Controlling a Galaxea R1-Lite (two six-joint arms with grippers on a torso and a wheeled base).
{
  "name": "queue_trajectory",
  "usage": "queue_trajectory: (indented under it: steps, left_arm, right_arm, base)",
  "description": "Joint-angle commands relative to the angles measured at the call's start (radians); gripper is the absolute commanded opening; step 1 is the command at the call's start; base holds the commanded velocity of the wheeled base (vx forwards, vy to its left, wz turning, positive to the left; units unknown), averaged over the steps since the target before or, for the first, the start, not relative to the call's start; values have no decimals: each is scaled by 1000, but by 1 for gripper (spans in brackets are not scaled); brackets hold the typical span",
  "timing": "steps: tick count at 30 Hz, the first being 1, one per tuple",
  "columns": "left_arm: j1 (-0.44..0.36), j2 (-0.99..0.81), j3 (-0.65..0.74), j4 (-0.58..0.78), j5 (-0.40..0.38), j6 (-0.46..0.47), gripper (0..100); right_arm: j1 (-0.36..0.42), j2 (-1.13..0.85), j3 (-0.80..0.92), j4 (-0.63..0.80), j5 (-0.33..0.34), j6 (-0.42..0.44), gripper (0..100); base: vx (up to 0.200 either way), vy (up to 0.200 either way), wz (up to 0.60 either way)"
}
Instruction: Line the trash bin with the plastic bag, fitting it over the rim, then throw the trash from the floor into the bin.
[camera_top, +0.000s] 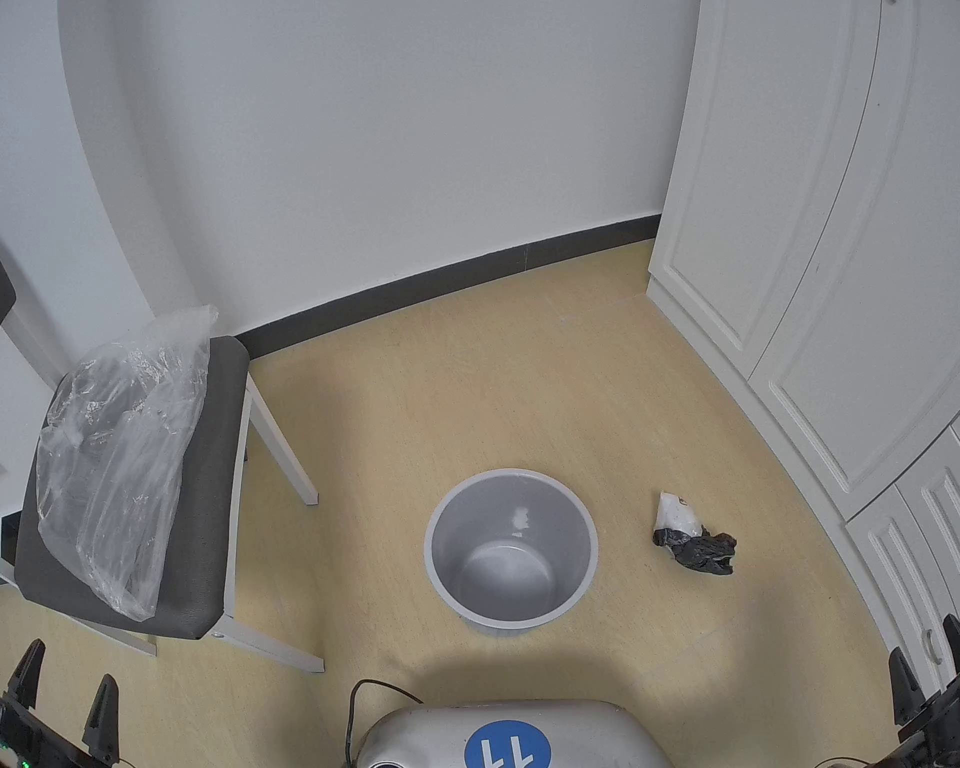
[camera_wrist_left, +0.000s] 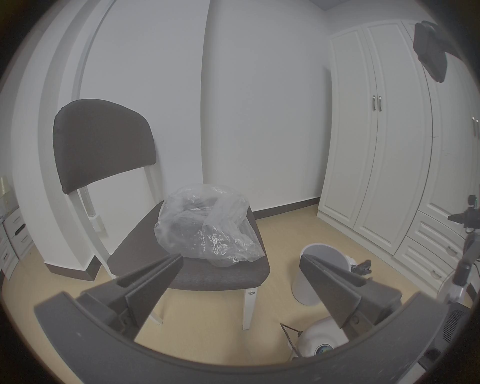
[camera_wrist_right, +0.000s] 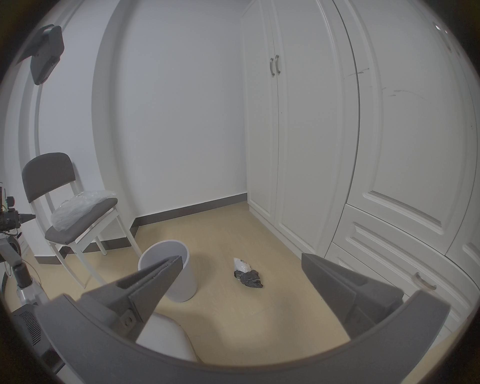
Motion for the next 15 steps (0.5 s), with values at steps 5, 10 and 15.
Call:
queue_trajectory:
  steps: [5, 10, 15]
  left_arm:
    - [0, -16, 17, 0, -7, 7, 100]
    - [0, -16, 17, 1, -7, 35, 100]
    - [0, -16, 17, 3, -7, 30, 100]
  right_arm:
    - [-1, -15, 16, 0, 4, -4, 100]
    - [-2, -16, 15, 3, 10, -52, 100]
    - [-1, -16, 16, 3, 13, -41, 100]
  base:
    - [0, 0, 0]
    - [0, 0, 0]
    - [0, 0, 0]
